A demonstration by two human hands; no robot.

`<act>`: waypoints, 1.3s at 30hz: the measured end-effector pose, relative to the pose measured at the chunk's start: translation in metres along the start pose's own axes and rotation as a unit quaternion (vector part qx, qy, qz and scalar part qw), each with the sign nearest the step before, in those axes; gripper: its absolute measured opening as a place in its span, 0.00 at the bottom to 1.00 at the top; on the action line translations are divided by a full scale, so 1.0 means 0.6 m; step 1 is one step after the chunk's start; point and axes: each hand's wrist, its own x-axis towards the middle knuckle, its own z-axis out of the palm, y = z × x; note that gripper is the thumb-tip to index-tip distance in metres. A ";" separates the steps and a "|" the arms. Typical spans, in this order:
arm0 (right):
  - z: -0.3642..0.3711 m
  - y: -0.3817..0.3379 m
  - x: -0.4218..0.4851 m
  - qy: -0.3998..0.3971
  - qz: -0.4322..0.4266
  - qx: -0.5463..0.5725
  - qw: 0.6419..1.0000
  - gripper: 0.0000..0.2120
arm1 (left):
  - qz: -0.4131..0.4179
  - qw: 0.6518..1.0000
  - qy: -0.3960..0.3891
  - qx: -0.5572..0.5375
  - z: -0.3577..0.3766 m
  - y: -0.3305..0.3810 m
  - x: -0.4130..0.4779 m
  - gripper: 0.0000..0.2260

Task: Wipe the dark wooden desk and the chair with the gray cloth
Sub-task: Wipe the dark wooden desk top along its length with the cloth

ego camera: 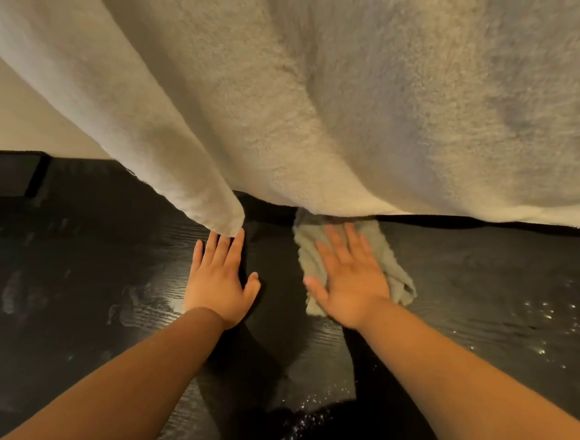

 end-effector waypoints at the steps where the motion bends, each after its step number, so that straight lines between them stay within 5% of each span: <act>1: 0.005 -0.004 -0.011 -0.014 -0.027 -0.008 0.999 0.39 | 0.001 1.000 0.001 -0.002 0.001 0.000 0.000 0.39; 4: 0.001 0.039 -0.011 -0.038 -0.056 -0.039 0.997 0.41 | 0.001 1.000 0.006 -0.002 0.003 0.000 -0.002 0.38; 11: -0.025 0.108 0.013 0.037 0.157 -0.026 0.987 0.40 | 0.000 1.000 0.007 0.006 0.002 -0.001 -0.001 0.38; 19: 0.001 0.014 -0.022 -0.029 -0.071 -0.025 0.997 0.37 | 0.000 1.000 0.011 0.001 0.001 -0.001 -0.001 0.39; 26: -0.019 0.119 -0.021 0.009 0.135 -0.039 0.990 0.41 | 0.000 1.000 0.012 0.001 0.005 0.000 -0.001 0.38; 32: 0.020 -0.022 -0.067 -0.022 -0.003 0.003 1.000 0.35 | 0.000 1.000 0.005 0.005 -0.001 0.001 -0.001 0.39; 35: 0.021 0.011 -0.072 -0.026 -0.052 -0.015 0.998 0.36 | 0.003 1.000 0.005 0.005 -0.004 0.006 -0.001 0.39; 39: 0.007 0.097 -0.067 0.015 0.101 -0.033 0.994 0.40 | 0.004 1.000 -0.001 0.009 -0.006 0.002 -0.001 0.39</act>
